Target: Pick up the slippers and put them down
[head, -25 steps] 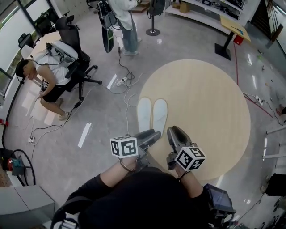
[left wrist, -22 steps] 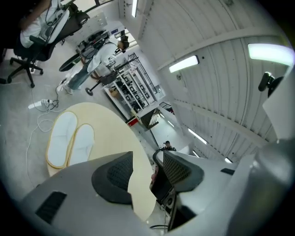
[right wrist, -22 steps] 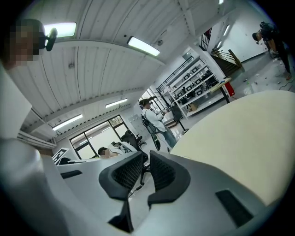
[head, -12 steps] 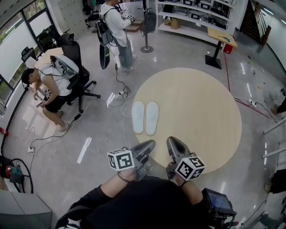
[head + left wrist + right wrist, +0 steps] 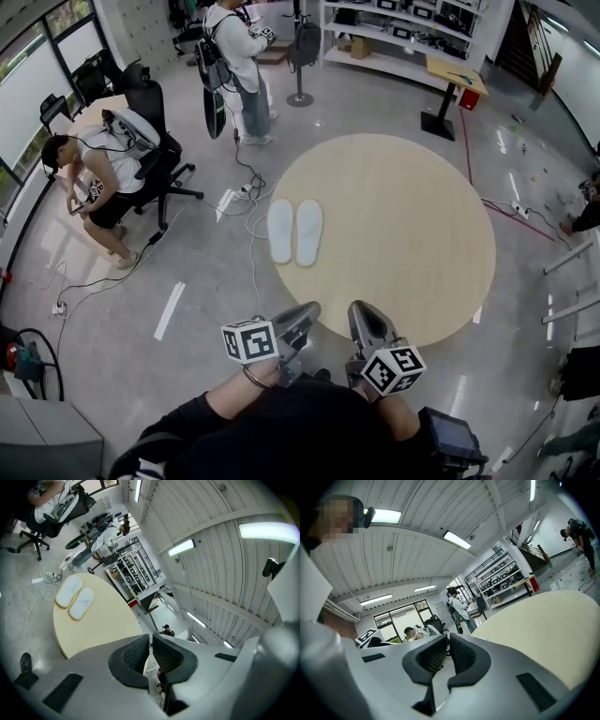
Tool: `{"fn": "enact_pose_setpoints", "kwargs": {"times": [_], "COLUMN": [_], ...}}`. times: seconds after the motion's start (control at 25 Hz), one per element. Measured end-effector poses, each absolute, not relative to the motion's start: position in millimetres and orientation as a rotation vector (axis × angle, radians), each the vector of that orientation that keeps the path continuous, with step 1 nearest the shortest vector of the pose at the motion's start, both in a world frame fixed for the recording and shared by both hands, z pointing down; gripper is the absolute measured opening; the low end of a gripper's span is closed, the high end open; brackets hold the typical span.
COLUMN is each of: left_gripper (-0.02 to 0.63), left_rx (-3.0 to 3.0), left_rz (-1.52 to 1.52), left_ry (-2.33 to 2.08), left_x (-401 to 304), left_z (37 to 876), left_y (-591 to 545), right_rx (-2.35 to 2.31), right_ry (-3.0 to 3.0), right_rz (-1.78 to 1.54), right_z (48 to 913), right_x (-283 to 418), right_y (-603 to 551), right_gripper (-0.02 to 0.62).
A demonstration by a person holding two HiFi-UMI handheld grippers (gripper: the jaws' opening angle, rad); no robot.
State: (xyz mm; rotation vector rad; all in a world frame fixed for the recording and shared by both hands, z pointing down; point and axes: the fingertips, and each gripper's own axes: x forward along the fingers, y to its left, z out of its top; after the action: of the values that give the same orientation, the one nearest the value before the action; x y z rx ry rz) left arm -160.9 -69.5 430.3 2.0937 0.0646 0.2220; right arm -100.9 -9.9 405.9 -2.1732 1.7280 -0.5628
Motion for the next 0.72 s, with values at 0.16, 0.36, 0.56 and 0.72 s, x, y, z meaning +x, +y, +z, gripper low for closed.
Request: {"fn": "enact_pose_setpoints", "kwargs": {"times": [0.16,0.36,0.56,0.72], "left_gripper": [0.040,0.040,0.040,0.040], "left_rx": [2.106,2.129,2.139,2.067], "left_rz": [0.284,0.335,0.327,0.244], "left_ry": [0.160,0.269,0.216,0.043], "left_x": [-157.8,-153.6,-192.6,-251.4], "left_z": [426.9,417.7,420.3,432.1], "left_y": [-54.6,-47.1,-78.6,-153.4], "right_rx": [-2.226,-2.300,-2.288,-2.218], "right_ry": [1.658,1.567,1.614,1.730], "right_rz": [-0.541,-0.517,-0.563,-0.640], "right_z": [402.8,399.2,408.1,420.3], "right_x": [-106.1,-103.1,-133.8,-183.6], "right_y": [4.1,15.3,-15.4,-84.1], "right_gripper": [0.031,0.029,0.028,0.026]}}
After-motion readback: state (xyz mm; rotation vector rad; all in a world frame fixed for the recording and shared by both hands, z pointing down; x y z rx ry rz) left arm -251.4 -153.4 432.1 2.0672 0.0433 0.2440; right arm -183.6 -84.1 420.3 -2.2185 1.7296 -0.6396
